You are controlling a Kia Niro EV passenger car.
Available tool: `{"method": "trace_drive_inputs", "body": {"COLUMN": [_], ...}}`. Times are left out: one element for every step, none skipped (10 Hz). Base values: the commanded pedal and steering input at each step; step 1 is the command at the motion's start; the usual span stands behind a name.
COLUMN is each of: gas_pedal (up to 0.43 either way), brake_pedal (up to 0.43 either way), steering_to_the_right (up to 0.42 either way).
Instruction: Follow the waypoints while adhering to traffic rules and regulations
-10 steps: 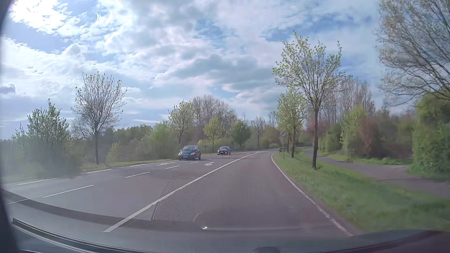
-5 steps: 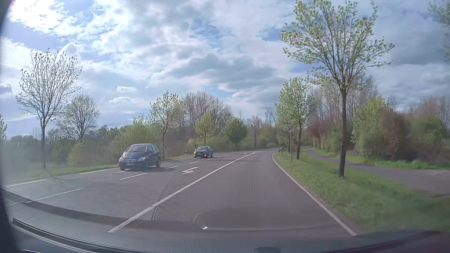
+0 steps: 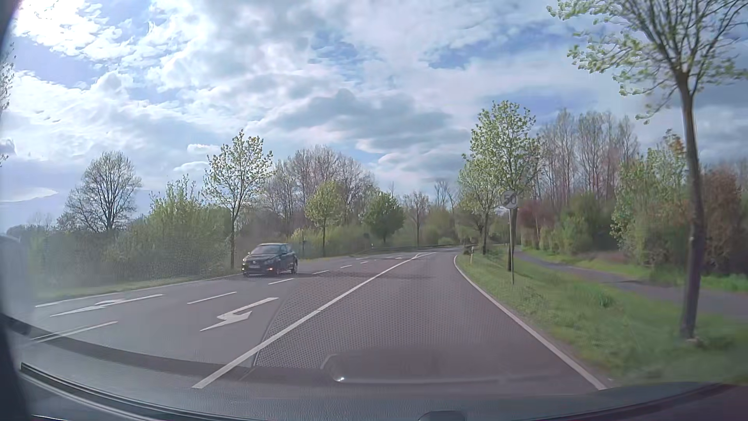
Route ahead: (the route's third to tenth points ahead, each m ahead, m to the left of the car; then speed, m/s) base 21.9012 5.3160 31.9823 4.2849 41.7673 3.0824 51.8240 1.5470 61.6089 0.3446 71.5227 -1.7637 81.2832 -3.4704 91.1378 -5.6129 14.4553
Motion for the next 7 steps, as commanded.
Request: {"method": "trace_drive_inputs", "body": {"gas_pedal": [0.197,0.197,0.197,0.197,0.197,0.209,0.209], "brake_pedal": [0.000,0.000,0.000,0.000,0.000,0.000,0.000], "steering_to_the_right": [0.009,0.010,0.010,0.010,0.010,0.010,0.010]}}
